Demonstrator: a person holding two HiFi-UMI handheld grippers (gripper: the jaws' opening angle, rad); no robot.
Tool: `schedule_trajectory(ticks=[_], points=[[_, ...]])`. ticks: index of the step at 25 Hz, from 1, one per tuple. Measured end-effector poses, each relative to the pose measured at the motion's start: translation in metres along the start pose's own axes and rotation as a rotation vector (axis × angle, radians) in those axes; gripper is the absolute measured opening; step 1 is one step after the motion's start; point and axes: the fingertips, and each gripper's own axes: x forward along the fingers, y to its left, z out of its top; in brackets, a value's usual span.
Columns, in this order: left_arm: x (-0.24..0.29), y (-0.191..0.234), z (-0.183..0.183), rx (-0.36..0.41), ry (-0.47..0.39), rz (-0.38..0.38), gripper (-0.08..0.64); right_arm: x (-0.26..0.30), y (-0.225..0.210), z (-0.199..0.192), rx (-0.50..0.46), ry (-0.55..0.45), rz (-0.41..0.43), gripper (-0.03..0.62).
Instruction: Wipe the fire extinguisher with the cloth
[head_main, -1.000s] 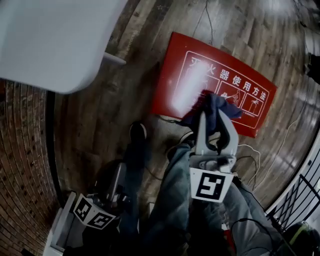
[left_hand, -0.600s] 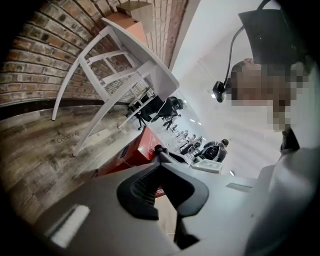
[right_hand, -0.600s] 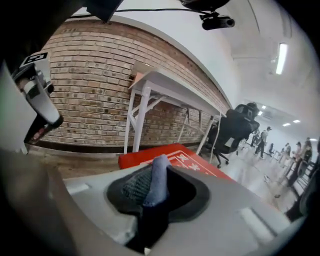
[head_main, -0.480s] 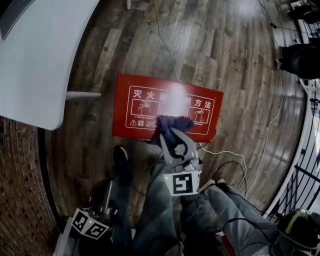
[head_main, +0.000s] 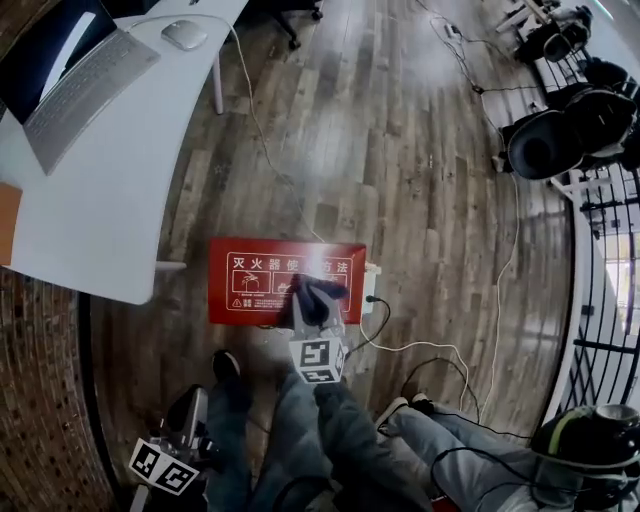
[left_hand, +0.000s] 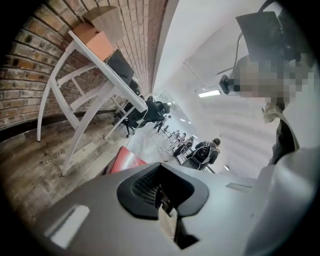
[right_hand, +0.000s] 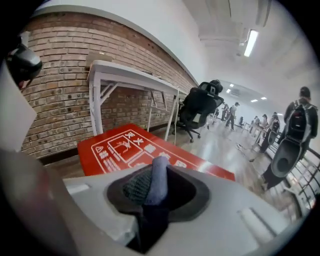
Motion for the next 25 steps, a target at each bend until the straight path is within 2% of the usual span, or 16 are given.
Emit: schedule_trajectory(ticks=[5,8,10,11,14,15,17,19,21,24,25], points=[[-0.002,-0.005,-0.006,0.009,0.013,0.009,-0.003,0.043,0.015,0.049,-0.062,-0.091,0.092,0.086],[0.0,-0.013,-0.021,0.001,0.036,0.009,-0.003,0.044,0.01,0.051,-0.21,-0.126,0.162,0.086],[0.003,-0.018,-0.029,-0.004,0.046,0.004,-0.003,0.038,-0.007,0.044,-0.287,-0.134,0.154,0.086],[0.006,-0.02,-0.033,-0.008,0.049,0.003,-0.003,0.035,-0.021,0.038,-0.279,-0.13,0.132,0.086],[0.015,-0.023,-0.046,-0.025,0.057,0.009,-0.003,0.018,-0.067,0.017,-0.149,-0.128,0.055,0.086],[0.018,-0.025,-0.051,-0.032,0.061,0.012,-0.003,0.007,-0.076,0.015,-0.133,-0.153,0.034,0.087],[0.026,-0.029,-0.061,-0.043,0.07,0.012,-0.003,-0.024,-0.083,0.027,-0.167,-0.27,0.008,0.09],[0.037,-0.031,-0.07,-0.043,0.071,0.004,-0.003,-0.048,-0.083,0.043,-0.156,-0.367,0.03,0.098],[0.05,-0.031,-0.079,-0.043,0.072,0.002,-0.003,-0.056,-0.081,0.05,-0.091,-0.399,0.097,0.104],[0.069,-0.035,-0.093,-0.05,0.077,0.001,-0.003,-0.048,-0.078,0.026,-0.078,-0.307,0.18,0.115],[0.074,-0.038,-0.097,-0.051,0.08,-0.001,-0.003,-0.042,-0.076,0.012,-0.098,-0.249,0.202,0.15]])
